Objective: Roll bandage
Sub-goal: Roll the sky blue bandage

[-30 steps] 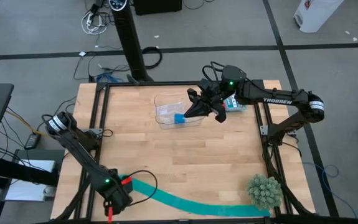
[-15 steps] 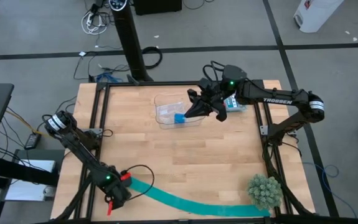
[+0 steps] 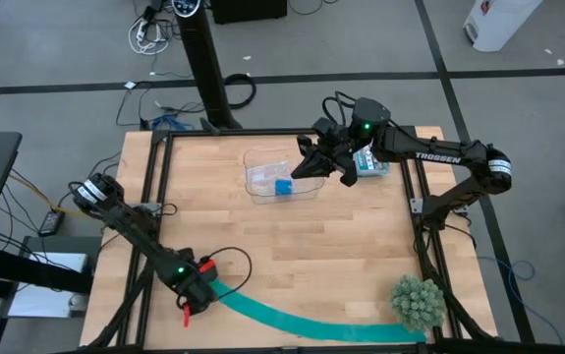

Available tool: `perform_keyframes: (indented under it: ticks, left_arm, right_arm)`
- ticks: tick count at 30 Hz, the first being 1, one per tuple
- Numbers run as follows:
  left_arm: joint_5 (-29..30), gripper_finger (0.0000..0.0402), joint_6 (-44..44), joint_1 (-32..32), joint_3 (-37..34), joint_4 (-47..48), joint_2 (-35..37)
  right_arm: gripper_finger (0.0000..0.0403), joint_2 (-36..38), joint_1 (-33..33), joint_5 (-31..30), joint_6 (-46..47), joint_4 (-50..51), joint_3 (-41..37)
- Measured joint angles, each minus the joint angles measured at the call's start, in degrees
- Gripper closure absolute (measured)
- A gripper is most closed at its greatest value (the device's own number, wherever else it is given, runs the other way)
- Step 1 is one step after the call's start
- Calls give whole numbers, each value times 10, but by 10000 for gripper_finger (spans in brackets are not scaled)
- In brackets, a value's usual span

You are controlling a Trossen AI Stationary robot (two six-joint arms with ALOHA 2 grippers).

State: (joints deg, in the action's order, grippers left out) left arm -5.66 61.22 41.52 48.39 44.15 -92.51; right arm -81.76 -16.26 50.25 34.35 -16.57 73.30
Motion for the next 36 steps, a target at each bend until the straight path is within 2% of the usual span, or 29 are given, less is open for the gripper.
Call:
perform_keyframes:
  ticks: [11,17,26,32,36]
  left_arm:
    - [-13,382,-126,-116,-8,-30,1]
    - [65,383,-182,-154,26,4,-1]
    - [61,383,-256,-209,86,29,-1]
    - [75,383,-312,-243,121,81,1]
    - [78,383,-327,-262,122,81,29]
  right_arm:
    - [403,0,-18,6,3,-1,0]
    - [403,0,-22,6,3,-1,0]
    - [403,0,-34,13,3,-1,0]
    - [403,0,-37,24,4,-6,0]
    - [403,0,-41,25,4,-7,0]
